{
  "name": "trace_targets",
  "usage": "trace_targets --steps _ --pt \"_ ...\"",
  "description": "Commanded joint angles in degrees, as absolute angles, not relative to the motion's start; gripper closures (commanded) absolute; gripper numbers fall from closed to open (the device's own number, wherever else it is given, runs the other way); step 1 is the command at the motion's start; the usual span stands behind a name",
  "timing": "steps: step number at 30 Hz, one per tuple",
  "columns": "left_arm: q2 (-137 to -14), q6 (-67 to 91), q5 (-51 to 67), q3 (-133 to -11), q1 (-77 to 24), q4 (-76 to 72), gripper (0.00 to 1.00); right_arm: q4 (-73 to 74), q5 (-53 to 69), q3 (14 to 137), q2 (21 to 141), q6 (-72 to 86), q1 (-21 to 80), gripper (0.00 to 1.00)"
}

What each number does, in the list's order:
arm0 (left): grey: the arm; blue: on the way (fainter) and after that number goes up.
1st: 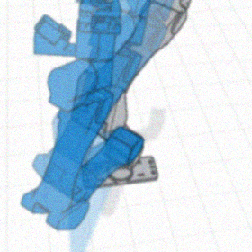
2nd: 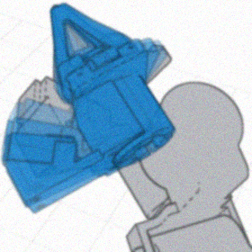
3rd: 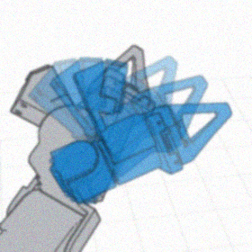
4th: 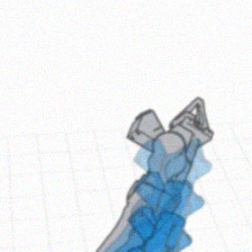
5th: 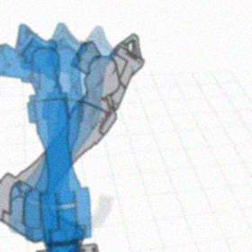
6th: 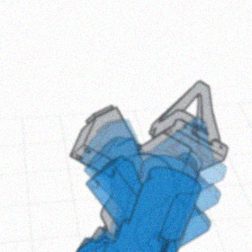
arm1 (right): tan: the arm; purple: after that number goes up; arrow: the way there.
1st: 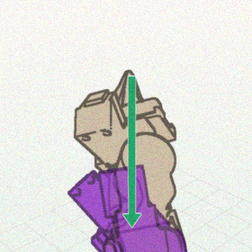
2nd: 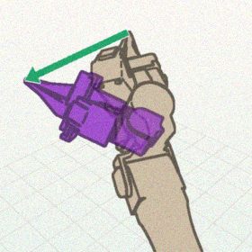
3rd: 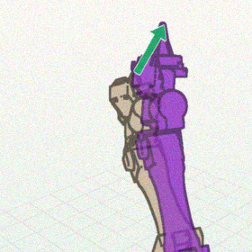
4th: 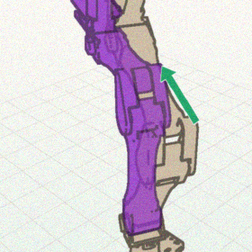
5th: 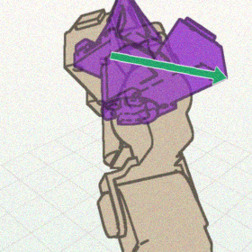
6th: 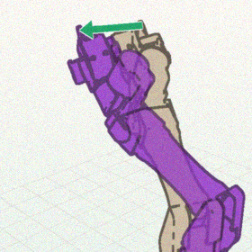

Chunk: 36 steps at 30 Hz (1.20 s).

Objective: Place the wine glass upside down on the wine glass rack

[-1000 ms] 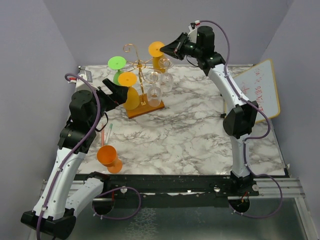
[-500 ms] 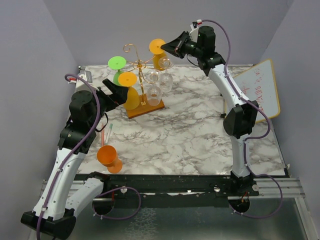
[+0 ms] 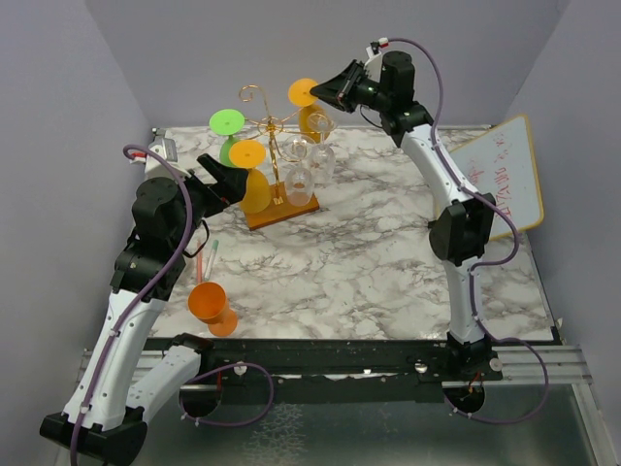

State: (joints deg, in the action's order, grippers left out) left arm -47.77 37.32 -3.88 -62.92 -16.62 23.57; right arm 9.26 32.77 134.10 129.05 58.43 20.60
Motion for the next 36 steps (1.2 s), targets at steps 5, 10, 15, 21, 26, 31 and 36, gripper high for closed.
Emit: trace_targets --steps 5,10,15,21,26,31,36 --pt "-46.99 37.27 -2.99 -62.23 -16.7 23.2 0.01 5.83 36.13 137.88 132.32 58.12 20.3 0.9" --pt "-47.11 37.27 -2.9 -62.23 -16.7 23.2 0.01 4.68 37.35 137.98 133.12 57.48 20.31 0.88" --pt "-46.95 37.43 -2.81 -62.05 -16.7 23.2 0.01 5.69 37.33 137.81 133.15 55.48 20.32 0.74" --pt "-46.81 37.54 -1.98 -62.58 -16.68 23.5 0.01 4.09 36.27 134.26 130.47 54.66 20.3 0.5" --pt "-46.72 37.2 -1.21 -63.92 -16.7 23.97 0.01 3.09 35.71 133.22 129.23 54.87 20.3 0.4" --pt "-46.32 36.7 -1.12 -64.3 -16.7 24.49 0.01 4.26 34.3 131.68 127.19 53.62 20.26 0.32" --pt "-46.07 36.32 -0.97 -64.51 -16.7 25.09 0.01 5.95 31.05 128.72 123.96 51.41 20.22 0.29"
